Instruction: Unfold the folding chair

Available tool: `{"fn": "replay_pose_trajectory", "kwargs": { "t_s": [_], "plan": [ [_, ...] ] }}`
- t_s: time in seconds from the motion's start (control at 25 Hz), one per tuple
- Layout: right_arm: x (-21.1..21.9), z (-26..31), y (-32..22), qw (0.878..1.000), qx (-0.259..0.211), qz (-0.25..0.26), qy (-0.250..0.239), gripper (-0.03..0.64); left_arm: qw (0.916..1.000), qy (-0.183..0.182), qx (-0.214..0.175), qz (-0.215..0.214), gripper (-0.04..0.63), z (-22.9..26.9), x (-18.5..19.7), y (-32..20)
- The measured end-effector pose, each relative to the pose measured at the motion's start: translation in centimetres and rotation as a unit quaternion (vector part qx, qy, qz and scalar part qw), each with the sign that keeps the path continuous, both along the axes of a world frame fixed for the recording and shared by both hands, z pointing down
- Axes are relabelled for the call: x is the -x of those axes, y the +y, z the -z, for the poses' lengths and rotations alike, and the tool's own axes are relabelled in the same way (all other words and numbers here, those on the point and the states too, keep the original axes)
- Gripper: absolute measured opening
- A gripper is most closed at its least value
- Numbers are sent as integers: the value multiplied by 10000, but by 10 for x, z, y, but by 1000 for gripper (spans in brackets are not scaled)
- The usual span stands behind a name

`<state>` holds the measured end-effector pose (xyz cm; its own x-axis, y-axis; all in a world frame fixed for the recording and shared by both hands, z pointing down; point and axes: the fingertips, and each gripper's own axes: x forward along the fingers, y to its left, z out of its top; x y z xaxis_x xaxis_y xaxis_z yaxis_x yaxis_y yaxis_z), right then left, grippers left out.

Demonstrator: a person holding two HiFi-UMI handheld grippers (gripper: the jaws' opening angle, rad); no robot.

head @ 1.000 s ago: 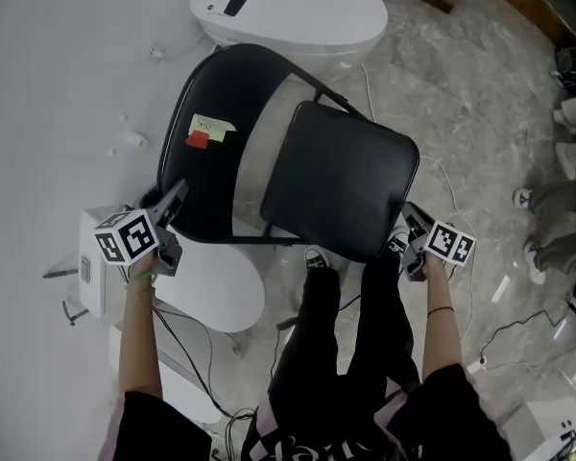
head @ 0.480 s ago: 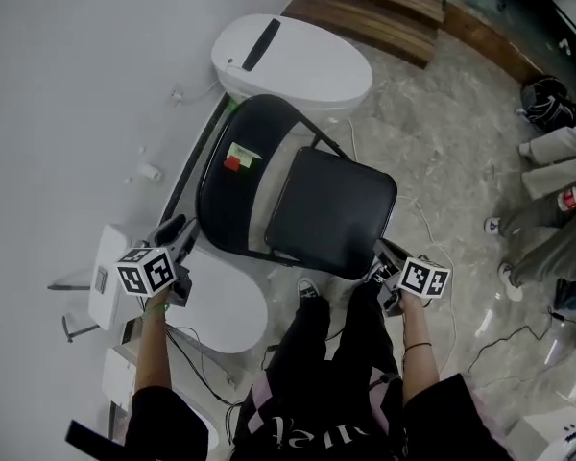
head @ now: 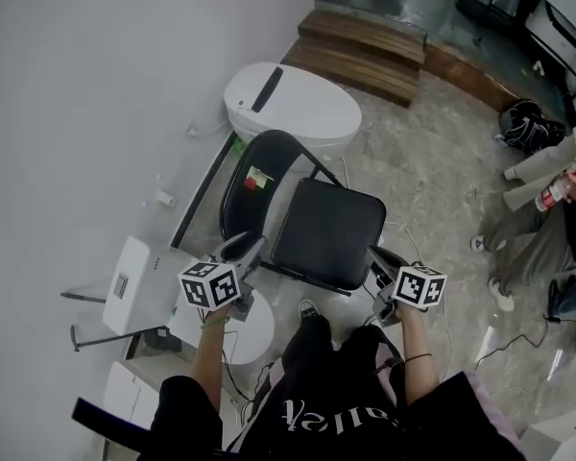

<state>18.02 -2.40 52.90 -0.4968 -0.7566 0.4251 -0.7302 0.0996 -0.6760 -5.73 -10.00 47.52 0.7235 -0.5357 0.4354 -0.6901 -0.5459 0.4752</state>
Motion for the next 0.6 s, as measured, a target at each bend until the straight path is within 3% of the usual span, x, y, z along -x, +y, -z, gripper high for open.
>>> {"fn": "replay_pose_trajectory", "kwargs": {
  "t_s": [0.16, 0.28, 0.6],
  "plan": [
    [10, 26, 18, 9998, -134, 136, -4, 61, 9995, 299, -34, 37, 135, 22, -34, 36],
    [13, 41, 32, 9995, -214, 250, 9, 58, 9988, 440, -103, 172, 70, 33, -56, 66],
    [-6, 75, 121, 9962, -384, 773, 71, 51, 9992, 299, -227, 109, 6, 39, -137, 176]
  ]
}}
